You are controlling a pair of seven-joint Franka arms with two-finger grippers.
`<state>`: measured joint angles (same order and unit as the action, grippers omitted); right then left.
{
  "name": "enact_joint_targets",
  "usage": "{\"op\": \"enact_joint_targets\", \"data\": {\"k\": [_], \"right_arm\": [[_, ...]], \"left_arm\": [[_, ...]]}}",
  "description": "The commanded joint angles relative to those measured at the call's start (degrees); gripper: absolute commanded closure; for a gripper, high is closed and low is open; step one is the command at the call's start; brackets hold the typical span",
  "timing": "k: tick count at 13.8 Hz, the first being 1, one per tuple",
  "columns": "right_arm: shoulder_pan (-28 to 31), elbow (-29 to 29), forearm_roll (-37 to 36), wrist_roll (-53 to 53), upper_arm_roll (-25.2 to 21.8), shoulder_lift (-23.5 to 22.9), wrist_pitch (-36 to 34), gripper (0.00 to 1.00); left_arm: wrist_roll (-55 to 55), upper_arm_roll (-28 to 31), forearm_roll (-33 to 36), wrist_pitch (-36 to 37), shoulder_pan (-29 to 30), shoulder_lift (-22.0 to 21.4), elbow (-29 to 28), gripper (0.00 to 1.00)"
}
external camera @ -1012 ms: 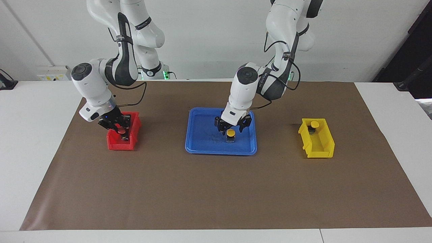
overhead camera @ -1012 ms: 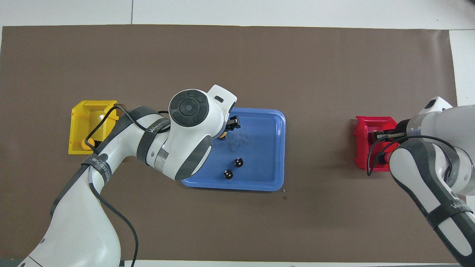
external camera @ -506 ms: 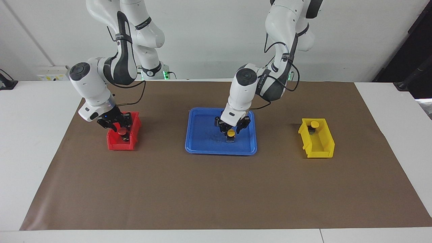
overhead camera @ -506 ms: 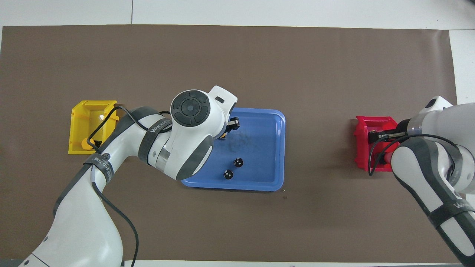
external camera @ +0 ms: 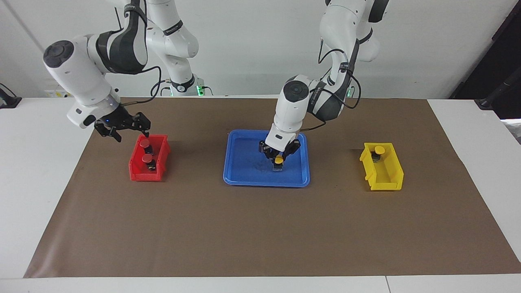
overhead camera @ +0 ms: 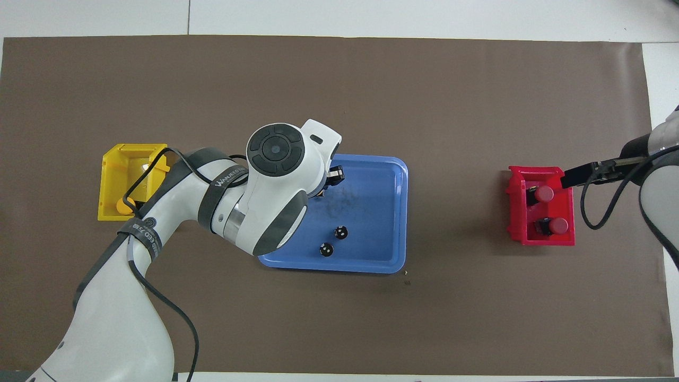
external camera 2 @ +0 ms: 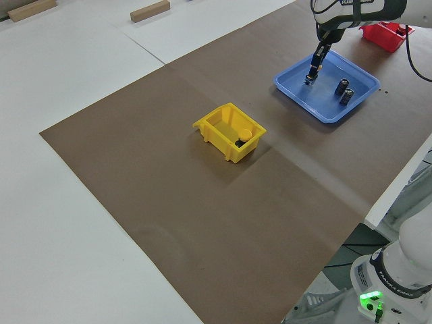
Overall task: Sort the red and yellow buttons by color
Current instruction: 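Carry the yellow button to the yellow bin with the left gripper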
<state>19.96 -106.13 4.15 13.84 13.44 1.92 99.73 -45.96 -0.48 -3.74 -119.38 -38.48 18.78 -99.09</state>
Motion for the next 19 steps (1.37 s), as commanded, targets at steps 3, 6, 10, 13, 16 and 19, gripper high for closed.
{"op": "enact_joint_targets", "data": {"k": [3, 6, 10, 13, 16, 19], "right_arm": [[1.9, 11.4, -0.9, 1.1, 0.3, -1.0, -11.1, 0.00], [2.3, 14.7, -2.2, -0.7, 0.2, -0.9, -14.5, 0.00], [-7.7, 17.0, -4.1, -1.3, -7.0, -1.5, -18.3, 0.00], [-13.4, 17.2, -4.7, -2.3, -14.3, -2.6, -19.0, 0.00], [-15.6, 17.2, -5.5, -3.2, -15.5, -2.5, -18.6, 0.00], [-18.3, 17.3, -5.6, -5.3, -16.3, -2.5, -18.2, 0.00]], "left_arm": [[4.8, 2.0, -0.7, 14.4, 8.2, -5.7, 6.3, 0.99], [16.1, 2.1, -0.7, 20.9, 18.0, -5.6, 10.7, 0.98], [31.9, 2.0, -0.7, 17.7, 29.3, -5.2, 10.4, 0.99], [37.7, 2.0, -0.7, 13.4, 34.4, -5.8, 6.6, 0.99], [38.2, 2.0, -0.7, 9.4, 35.3, -6.3, 2.9, 0.99], [38.3, 2.0, -0.7, 4.7, 35.3, -8.8, -3.9, 0.99]]}}
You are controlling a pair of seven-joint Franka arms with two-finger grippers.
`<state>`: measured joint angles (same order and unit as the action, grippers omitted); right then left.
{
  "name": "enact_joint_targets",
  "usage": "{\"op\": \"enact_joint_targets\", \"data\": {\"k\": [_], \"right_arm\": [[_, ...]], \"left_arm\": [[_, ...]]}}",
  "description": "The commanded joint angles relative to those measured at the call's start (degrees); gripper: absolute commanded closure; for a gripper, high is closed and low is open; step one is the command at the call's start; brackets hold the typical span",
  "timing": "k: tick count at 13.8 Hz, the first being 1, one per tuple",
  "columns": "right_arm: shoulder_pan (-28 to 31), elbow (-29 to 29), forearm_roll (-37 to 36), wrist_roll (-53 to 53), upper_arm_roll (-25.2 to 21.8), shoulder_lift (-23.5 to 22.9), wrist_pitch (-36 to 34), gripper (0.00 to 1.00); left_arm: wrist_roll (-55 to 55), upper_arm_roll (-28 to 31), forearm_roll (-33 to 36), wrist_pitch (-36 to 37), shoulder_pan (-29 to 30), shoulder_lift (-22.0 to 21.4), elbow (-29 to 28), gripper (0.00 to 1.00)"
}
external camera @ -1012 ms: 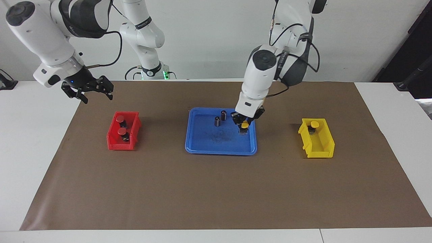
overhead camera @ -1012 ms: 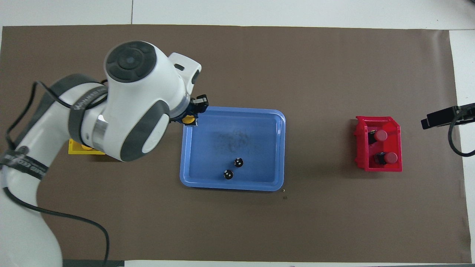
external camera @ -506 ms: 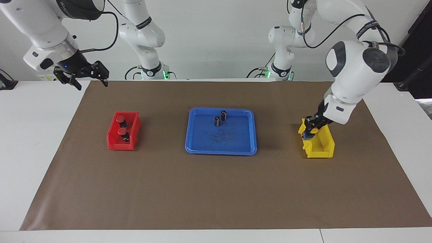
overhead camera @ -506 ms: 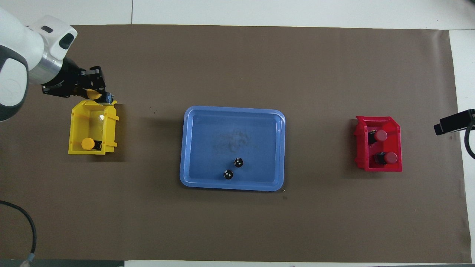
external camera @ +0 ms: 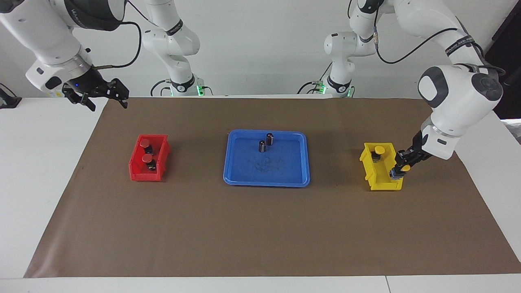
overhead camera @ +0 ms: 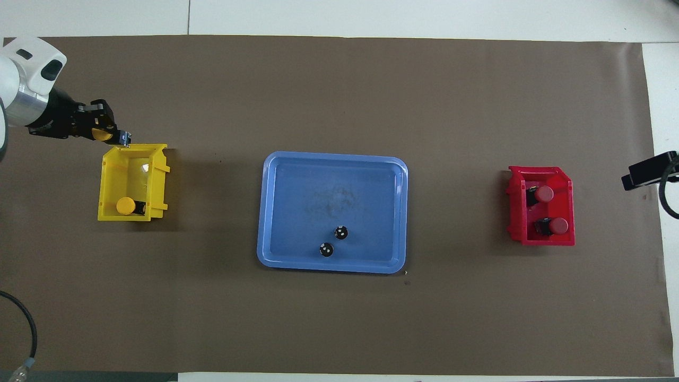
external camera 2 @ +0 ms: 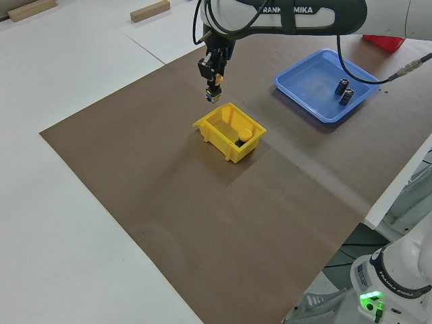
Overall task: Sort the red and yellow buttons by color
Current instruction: 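Carry the yellow button to the yellow bin with the left gripper, then release the yellow button into the yellow bin and hold the left gripper there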
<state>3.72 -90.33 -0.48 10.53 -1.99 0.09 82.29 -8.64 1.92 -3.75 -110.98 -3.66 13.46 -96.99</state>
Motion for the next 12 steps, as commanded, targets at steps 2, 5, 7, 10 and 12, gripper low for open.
{"op": "enact_joint_targets", "data": {"k": [2, 5, 7, 10, 12], "right_arm": [[-3.0, 1.5, -1.2, -3.7, -0.7, -0.6, -0.6, 0.00], [-2.1, 1.5, -1.9, -3.7, -0.3, 0.3, 0.7, 0.00], [-3.0, 1.4, -1.9, -3.9, -0.1, 0.9, 0.5, 0.00], [-2.7, 1.4, -1.9, -3.8, -0.3, 0.9, 0.3, 0.00], [-2.4, 1.4, -1.7, -3.8, -0.4, 1.0, 0.4, 0.00]], "left_arm": [[1.5, -0.3, -0.6, -6.6, 0.6, -4.1, -8.8, 0.99], [2.0, -0.3, -0.6, -8.1, 0.6, -5.3, -12.7, 0.99], [2.7, -0.3, -0.6, -12.2, 1.4, -6.8, -17.1, 0.99], [3.9, -0.3, -0.6, -16.6, 2.1, -7.9, -21.2, 0.99], [3.7, -0.4, -0.6, -18.6, 1.7, -6.3, -21.3, 0.99]]}}
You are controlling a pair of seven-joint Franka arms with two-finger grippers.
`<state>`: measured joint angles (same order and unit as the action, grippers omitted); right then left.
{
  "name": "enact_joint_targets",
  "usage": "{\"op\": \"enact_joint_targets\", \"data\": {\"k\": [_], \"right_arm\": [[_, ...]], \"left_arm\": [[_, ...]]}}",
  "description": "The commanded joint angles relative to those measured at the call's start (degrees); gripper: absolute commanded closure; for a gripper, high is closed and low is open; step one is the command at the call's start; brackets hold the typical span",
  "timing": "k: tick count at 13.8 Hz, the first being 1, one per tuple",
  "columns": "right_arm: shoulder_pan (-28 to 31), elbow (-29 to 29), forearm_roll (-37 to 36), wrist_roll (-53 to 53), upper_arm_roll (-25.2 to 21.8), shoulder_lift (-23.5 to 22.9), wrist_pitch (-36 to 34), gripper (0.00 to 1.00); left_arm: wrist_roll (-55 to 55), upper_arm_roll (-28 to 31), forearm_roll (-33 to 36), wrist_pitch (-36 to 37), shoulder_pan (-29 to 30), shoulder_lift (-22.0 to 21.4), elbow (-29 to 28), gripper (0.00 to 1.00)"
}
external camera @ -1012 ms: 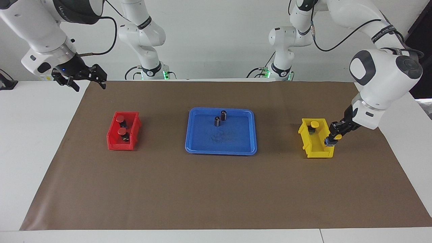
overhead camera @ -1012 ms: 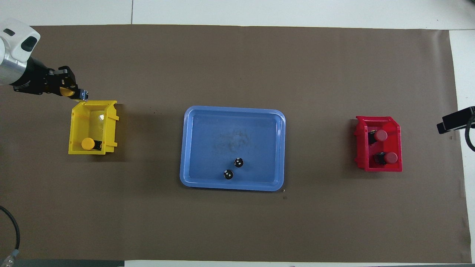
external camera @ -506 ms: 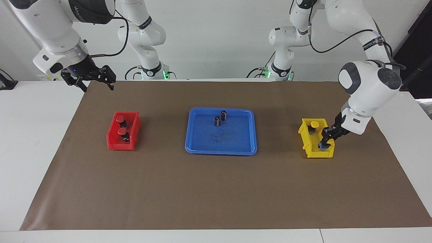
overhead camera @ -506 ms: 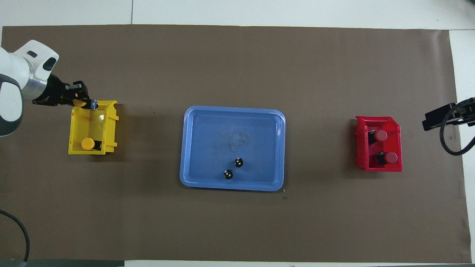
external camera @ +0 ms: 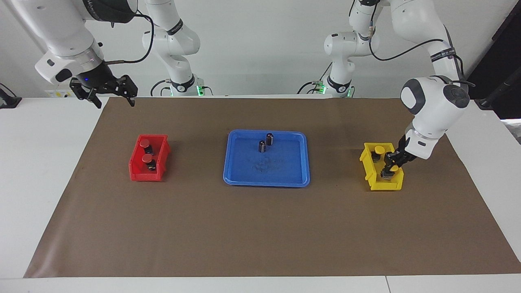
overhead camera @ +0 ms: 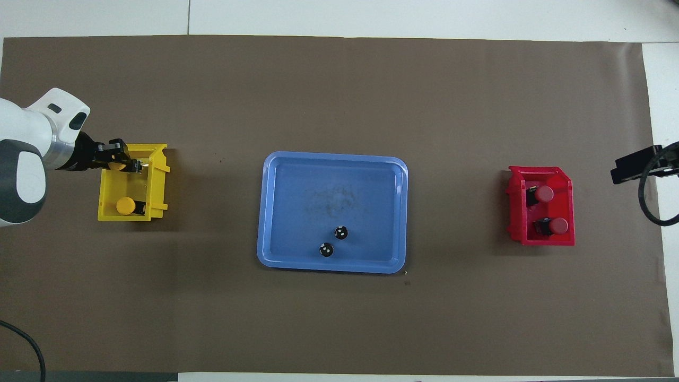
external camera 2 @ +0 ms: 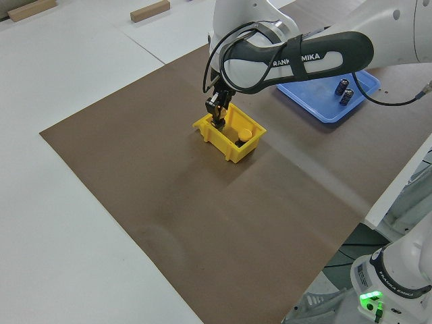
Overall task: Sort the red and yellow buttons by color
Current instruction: 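Release the yellow button into the yellow bin and hold the left gripper there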
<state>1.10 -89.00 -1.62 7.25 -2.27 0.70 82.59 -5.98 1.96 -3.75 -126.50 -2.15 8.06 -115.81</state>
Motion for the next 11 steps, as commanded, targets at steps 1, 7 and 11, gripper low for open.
{"op": "enact_joint_targets", "data": {"k": [1, 7, 11], "right_arm": [[0.1, 0.0, -0.7, -0.6, -0.2, 0.4, 0.2, 0.00], [-0.3, 0.1, -0.7, -0.6, -0.1, 0.4, 0.3, 0.00], [-0.2, 0.1, -0.2, -0.8, 0.1, 0.4, 0.4, 0.00]], "left_arm": [[1.1, -0.4, -0.6, -3.4, 0.1, -0.8, -2.6, 0.98], [1.2, -0.5, -0.6, -3.5, -0.2, -0.9, -3.5, 0.97], [1.2, -0.5, -0.6, -3.5, -0.3, -0.9, -3.6, 0.96]]}}
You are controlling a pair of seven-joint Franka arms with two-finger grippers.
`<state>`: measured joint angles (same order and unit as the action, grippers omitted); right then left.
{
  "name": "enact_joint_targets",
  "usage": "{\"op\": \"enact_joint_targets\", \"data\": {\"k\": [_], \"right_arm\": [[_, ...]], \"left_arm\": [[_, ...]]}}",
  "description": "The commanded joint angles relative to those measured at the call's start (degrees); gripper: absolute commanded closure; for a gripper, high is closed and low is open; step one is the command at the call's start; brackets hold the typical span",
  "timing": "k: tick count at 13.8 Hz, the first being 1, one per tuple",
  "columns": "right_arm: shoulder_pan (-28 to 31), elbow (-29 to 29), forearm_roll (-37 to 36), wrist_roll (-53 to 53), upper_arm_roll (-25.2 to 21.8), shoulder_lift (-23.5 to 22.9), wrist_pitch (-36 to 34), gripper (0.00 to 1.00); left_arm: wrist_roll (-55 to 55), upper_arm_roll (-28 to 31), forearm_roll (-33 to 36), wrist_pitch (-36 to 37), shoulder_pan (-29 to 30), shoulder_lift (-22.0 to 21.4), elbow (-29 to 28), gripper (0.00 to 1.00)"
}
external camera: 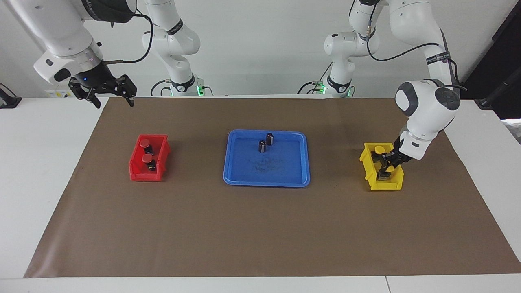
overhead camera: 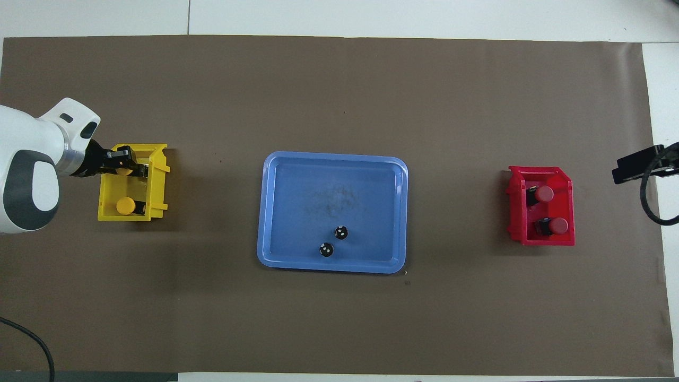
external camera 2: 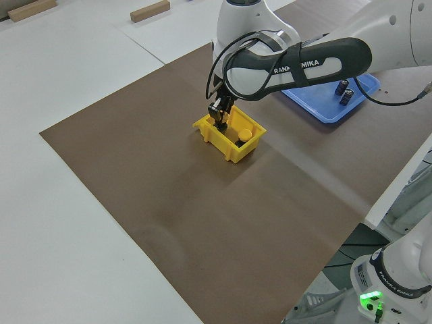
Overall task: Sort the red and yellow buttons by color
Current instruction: 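Release the yellow button into the yellow bin and hold the left gripper there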
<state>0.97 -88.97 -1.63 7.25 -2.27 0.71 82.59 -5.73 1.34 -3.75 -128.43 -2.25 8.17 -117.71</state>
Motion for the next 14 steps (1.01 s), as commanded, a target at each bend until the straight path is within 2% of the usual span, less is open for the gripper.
{"op": "enact_joint_targets", "data": {"k": [1, 2, 3, 5, 8, 11, 12, 13, 14], "right_arm": [[0.0, 0.0, -0.2, -0.8, 0.1, 0.3, 0.4, 0.00], [0.0, 0.0, -0.2, -0.8, 0.1, 0.3, 0.5, 0.00], [-0.1, 0.1, -0.7, -0.8, 0.1, 0.3, 0.5, 0.00], [0.0, 0.0, -0.6, -0.7, 0.1, 0.3, 0.7, 0.00], [0.4, 0.0, -0.2, -0.7, 0.0, 0.3, 1.2, 0.00], [0.4, 0.0, -0.3, -0.7, -0.1, 0.3, 1.2, 0.00], [0.4, 0.0, -0.3, -0.7, -0.1, 0.3, 1.2, 0.00], [0.4, 0.0, -0.3, -0.7, -0.1, 0.3, 1.2, 0.00], [0.4, 0.0, -0.3, -0.7, -0.1, 0.3, 1.2, 0.00]], "left_arm": [[1.0, 0.2, -0.6, -1.6, -0.1, -1.1, -1.8, 0.83], [1.0, 0.2, -0.6, -1.6, -0.1, -1.1, -1.8, 0.69], [1.0, 0.2, -0.6, -1.6, 0.0, -1.1, -1.7, 0.49], [0.8, 0.2, -0.6, -0.9, -0.1, -0.9, -0.9, 0.44], [0.5, 0.1, -0.6, 1.8, -0.5, -0.9, 1.5, 0.45], [0.8, 0.2, -0.7, 13.6, -0.6, -1.0, 10.2, 0.45], [0.9, 0.2, -0.6, 17.8, 0.0, -1.0, 13.6, 0.38], [1.1, 0.2, -0.6, 21.0, 0.1, -1.4, 16.3, 0.21], [1.3, 0.2, -0.4, 23.0, 0.1, -2.0, 18.0, 0.00]]}}
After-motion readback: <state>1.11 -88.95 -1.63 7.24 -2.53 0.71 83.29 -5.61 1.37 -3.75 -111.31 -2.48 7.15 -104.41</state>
